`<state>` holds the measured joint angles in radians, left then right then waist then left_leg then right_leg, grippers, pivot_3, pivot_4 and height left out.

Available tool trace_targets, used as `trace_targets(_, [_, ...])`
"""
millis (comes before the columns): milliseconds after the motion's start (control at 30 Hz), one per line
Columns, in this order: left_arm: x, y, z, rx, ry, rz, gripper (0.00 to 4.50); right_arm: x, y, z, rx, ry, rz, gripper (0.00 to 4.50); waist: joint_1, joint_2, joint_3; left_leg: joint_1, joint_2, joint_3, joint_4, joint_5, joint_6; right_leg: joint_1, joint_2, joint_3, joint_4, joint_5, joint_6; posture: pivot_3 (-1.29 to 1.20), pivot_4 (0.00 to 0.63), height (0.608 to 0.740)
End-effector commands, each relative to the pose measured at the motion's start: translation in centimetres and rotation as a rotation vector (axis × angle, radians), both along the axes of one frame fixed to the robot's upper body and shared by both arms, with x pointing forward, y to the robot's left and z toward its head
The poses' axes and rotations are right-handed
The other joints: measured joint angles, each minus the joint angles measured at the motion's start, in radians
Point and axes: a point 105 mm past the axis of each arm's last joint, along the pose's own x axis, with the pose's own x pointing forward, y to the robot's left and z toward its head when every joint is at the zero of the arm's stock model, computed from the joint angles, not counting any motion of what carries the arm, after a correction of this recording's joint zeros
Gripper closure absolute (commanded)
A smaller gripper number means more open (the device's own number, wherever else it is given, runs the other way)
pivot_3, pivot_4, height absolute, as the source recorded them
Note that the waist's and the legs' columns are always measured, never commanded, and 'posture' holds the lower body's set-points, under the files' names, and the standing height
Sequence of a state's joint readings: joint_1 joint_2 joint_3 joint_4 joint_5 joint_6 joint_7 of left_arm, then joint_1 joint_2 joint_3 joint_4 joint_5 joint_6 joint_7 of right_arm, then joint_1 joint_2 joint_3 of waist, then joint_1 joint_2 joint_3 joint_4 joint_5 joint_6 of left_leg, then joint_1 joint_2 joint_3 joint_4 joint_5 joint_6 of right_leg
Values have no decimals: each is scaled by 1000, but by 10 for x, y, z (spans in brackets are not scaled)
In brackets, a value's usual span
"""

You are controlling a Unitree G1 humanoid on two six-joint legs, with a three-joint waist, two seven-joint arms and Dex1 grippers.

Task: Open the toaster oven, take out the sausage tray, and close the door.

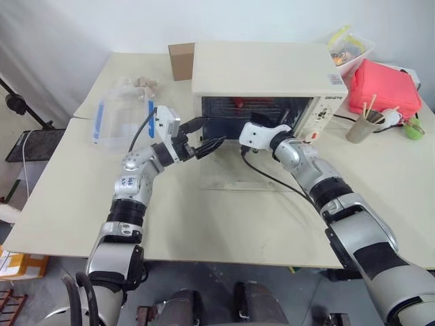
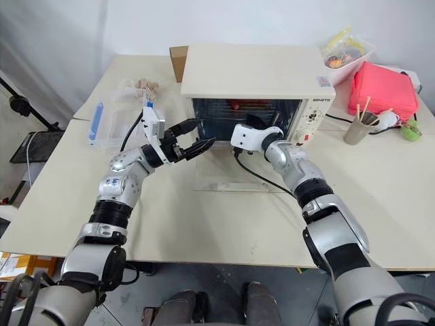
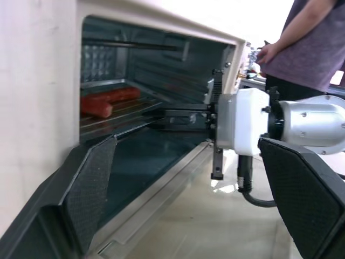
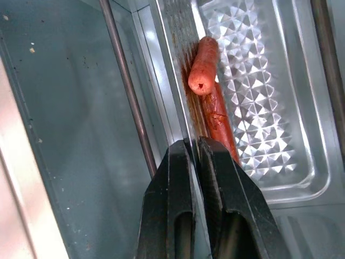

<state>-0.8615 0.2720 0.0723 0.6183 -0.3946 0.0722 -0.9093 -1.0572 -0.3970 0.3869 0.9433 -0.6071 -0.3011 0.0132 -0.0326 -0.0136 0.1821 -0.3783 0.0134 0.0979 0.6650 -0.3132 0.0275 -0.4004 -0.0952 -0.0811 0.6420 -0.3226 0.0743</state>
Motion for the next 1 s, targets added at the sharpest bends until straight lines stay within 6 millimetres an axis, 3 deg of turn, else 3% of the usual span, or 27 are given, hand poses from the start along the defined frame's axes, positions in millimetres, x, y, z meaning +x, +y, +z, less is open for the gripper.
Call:
trace_targets(33, [8, 2, 25, -37, -47, 6, 0, -15, 16, 39, 9, -119, 119, 4497, 4, 0, 0, -2, 0, -1, 1, 0, 0, -1, 0, -1, 0, 0, 0, 0, 150, 740])
trace_targets(133, [12, 2, 28, -45, -48, 11, 0, -20, 16, 40, 1, -118, 129, 4497, 2, 0, 0, -15, -1, 0, 5, 1, 1, -14, 0, -1, 3, 0, 0, 0, 150, 740])
trace_targets(233, [16, 4, 33, -59, -49, 24, 0, -31, 17, 35, -27, -103, 157, 4497, 1, 0, 0, -15, -1, -1, 4, 1, 1, -14, 0, -3, 4, 0, 0, 0, 150, 740])
trace_targets(700, [16, 2, 30, -95, -27, 3, 0, -114, -4, 1, -59, -27, 184, 4497, 9, -1, 1, -14, -1, -1, 5, 2, 0, -14, 0, -4, 3, 0, 1, 0, 150, 740])
trace_targets(800, [12, 6, 30, -118, -8, -10, 0, -125, -11, -7, -68, -9, 171, 4497, 11, -1, 1, -14, -1, -1, 6, 2, 0, -13, 0, -4, 3, 0, 1, 0, 150, 740])
trace_targets(1000, [-8, 36, 25, -170, 170, -44, 0, -149, -7, -8, -71, -33, 212, 4497, 4, -1, 1, -12, 0, -1, 6, 2, 0, -12, 0, -3, 5, 0, 0, 0, 150, 740])
